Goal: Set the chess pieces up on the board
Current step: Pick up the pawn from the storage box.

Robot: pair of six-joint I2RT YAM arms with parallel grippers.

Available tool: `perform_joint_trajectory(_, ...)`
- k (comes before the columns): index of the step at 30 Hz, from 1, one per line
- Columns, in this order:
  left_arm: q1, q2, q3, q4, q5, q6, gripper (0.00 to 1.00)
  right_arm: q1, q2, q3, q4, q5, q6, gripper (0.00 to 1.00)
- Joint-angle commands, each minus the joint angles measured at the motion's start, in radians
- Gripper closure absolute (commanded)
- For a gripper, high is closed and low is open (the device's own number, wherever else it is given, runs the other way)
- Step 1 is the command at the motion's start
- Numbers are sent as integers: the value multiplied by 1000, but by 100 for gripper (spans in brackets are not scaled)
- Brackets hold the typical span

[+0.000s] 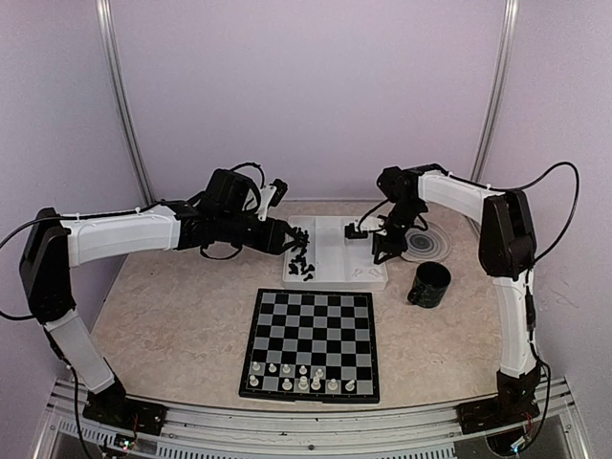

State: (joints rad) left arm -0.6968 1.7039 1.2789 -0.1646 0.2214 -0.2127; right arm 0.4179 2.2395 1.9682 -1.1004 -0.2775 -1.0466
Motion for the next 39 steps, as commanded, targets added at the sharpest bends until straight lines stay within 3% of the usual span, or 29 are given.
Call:
perform_joint_trajectory(1, 5, 5, 4, 33, 21, -8, 47, 16, 29, 48, 1, 8, 26, 65)
perform_joint_trajectory(6, 5, -3, 4, 29, 16, -3, 48, 52, 38, 24, 51, 8, -5, 61)
perform_joint_trajectory(17, 5, -25, 2, 23, 18, 0, 47, 161, 124, 27, 134, 185, -119, 57)
perform_joint_trajectory(26, -1, -18, 3, 22, 30, -2, 47, 171, 173, 33, 112, 232, -181, 56)
perform_joint_trajectory(39, -4, -14, 8, 14, 35, 1, 47, 136, 158, 35, 54, 231, -114, 52)
